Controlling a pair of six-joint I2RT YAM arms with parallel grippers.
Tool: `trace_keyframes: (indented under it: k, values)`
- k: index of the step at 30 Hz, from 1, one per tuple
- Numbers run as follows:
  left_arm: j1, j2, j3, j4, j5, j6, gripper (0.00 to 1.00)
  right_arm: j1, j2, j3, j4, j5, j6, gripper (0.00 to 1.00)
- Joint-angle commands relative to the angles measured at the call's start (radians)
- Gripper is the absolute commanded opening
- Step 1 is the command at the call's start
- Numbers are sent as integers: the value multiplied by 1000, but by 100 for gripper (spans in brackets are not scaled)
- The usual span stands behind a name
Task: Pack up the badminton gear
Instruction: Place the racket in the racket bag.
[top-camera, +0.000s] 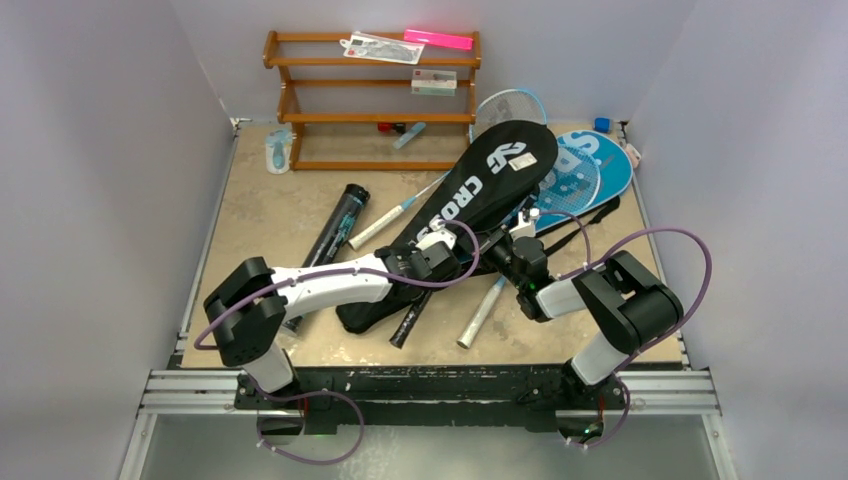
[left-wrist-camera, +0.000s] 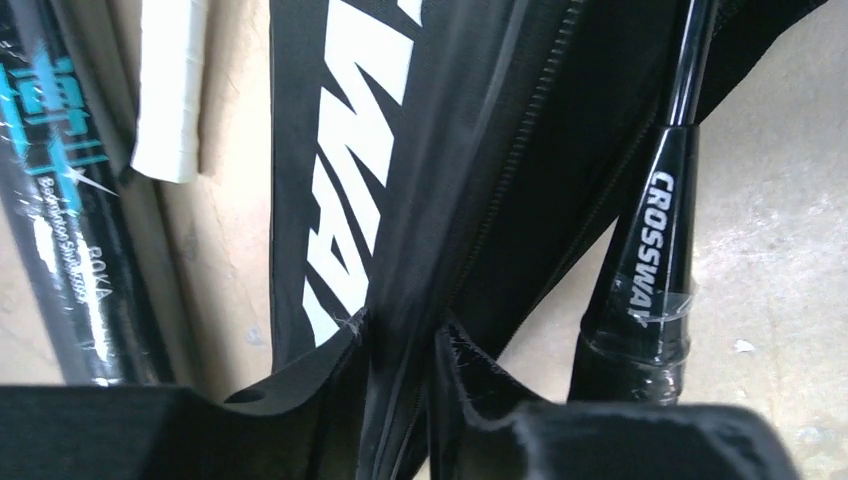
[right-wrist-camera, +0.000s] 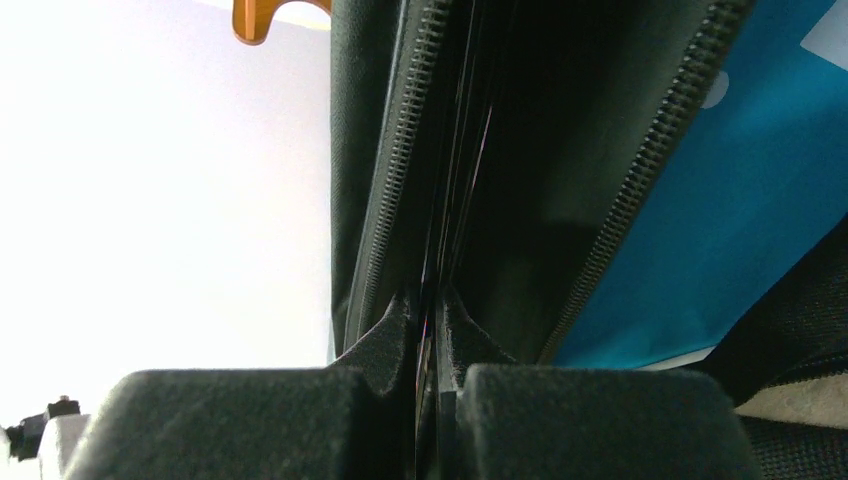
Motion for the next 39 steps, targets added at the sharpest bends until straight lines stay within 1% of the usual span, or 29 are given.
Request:
trace_keyframes:
  k: [1, 2, 3, 4, 5, 12, 17, 19, 25, 30, 35, 39]
  values:
    - [-16, -14, 62, -29, -82, 20, 16, -1, -33, 30, 130, 39, -48, 0]
    - [-18, -29, 69, -28, -61, 30, 9, -1, -32, 30, 127, 41, -50, 0]
    - [-18, -43, 77, -31, -34, 38, 5, -1, -32, 31, 122, 40, -50, 0]
    - [-18, -56, 84, -35, 2, 48, 1, -1, -31, 34, 116, 36, -51, 0]
    - [-18, -67, 90, -37, 39, 57, 0, -1, -29, 37, 111, 32, -51, 0]
    - [-18, -115, 128, -65, 280, 77, 0, -1, -26, 91, 90, 44, -81, 0]
    - [-18, -100, 177, -122, 422, 94, 0, -1, -26, 100, 92, 75, -126, 0]
    - [-18, -99, 187, -140, 443, 101, 0, -1, -34, 94, 89, 90, -157, 0]
    - [-18, -96, 195, -183, 439, 124, 0, -11, -78, 59, 80, 125, -223, 0]
    - [-18, -95, 195, -167, 530, 141, 0, -10, -83, 64, 82, 134, -248, 0]
    - [-18, -101, 190, -195, 505, 150, 0, -18, -103, 52, 79, 152, -290, 0]
    - [-18, -104, 184, -188, 542, 160, 0, -19, -113, 54, 71, 157, -318, 0]
